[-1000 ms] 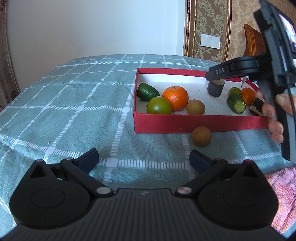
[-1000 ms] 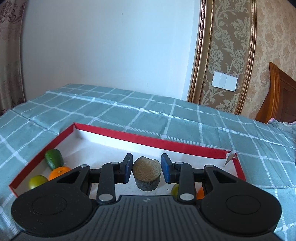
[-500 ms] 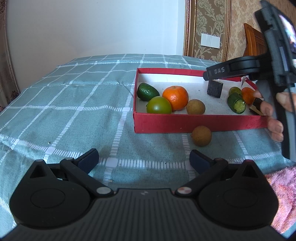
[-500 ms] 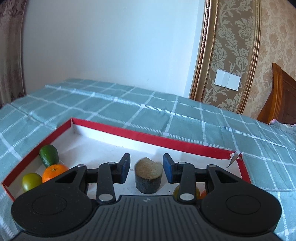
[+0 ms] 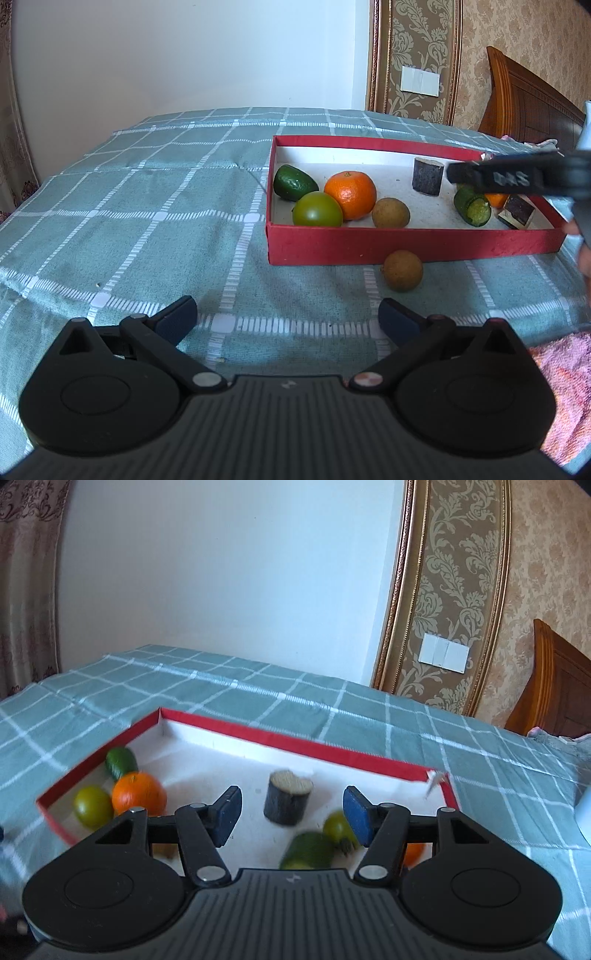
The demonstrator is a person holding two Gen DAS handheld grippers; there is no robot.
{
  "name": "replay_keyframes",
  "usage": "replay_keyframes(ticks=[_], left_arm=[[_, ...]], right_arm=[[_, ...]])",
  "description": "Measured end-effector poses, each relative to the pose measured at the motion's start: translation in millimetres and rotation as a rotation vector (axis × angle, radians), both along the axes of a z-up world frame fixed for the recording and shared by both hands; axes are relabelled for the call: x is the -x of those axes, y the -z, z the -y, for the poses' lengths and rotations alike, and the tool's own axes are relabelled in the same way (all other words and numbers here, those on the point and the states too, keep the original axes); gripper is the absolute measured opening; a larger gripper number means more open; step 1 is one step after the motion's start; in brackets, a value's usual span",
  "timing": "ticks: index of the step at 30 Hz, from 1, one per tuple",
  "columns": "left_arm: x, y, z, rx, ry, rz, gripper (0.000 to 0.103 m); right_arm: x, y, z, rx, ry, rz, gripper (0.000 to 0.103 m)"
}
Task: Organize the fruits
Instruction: 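Withdraw the right tool from the box, then move the left tool to the second brown round fruit and close on it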
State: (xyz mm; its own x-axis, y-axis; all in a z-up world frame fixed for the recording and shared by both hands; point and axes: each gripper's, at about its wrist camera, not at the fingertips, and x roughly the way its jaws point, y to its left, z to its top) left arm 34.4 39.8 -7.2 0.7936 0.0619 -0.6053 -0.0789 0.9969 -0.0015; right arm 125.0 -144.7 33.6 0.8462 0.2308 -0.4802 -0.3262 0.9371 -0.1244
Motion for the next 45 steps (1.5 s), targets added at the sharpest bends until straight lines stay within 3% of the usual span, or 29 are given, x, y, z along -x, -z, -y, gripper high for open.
replay_keyframes(ticks=[10, 12, 16, 26, 29, 37, 39, 43, 45], left_arm=[[-0.1, -0.1, 0.2, 0.000, 0.000, 0.000, 0.103], [0.0, 0.0, 0.0, 0.000, 0.000, 0.000, 0.103], [0.0, -0.1, 0.3, -0.001, 0.000, 0.000, 0.103], [2.8, -2.5, 4.0, -0.001, -0.016, 0.020, 0.103], [5.2, -7.8, 11.1, 0.041, 0.017, 0.039, 0.103], [-4.2, -10.7, 44.8, -0.052, 0.067, 0.053, 0.103], [-7.5, -11.4, 48.8, -0.063, 0.062, 0.055, 0.092], [-15.5, -9.5, 51.8, -0.046, 0.057, 0.026, 0.083], [-17.2, -7.4, 53.1, -0.043, 0.057, 0.022, 0.073]], right_arm=[[44.5, 8.0, 32.9, -0.039, -0.025, -0.042, 0.064], [54.1, 9.4, 39.1, -0.034, -0.020, -0.033, 0.073], [69.9, 9.3, 53.4, -0.055, -0.022, -0.003, 0.074], [59.0, 32.3, 62.4, -0.050, 0.001, -0.127, 0.074], [53.6, 35.9, 66.8, -0.058, 0.025, -0.165, 0.081], [51.7, 37.2, 70.5, -0.076, 0.049, -0.185, 0.090], [51.3, 37.2, 71.3, -0.079, 0.052, -0.187, 0.090], [51.1, 37.3, 71.7, -0.078, 0.058, -0.189, 0.092], [50.2, 37.5, 71.4, -0.077, 0.058, -0.196, 0.097]])
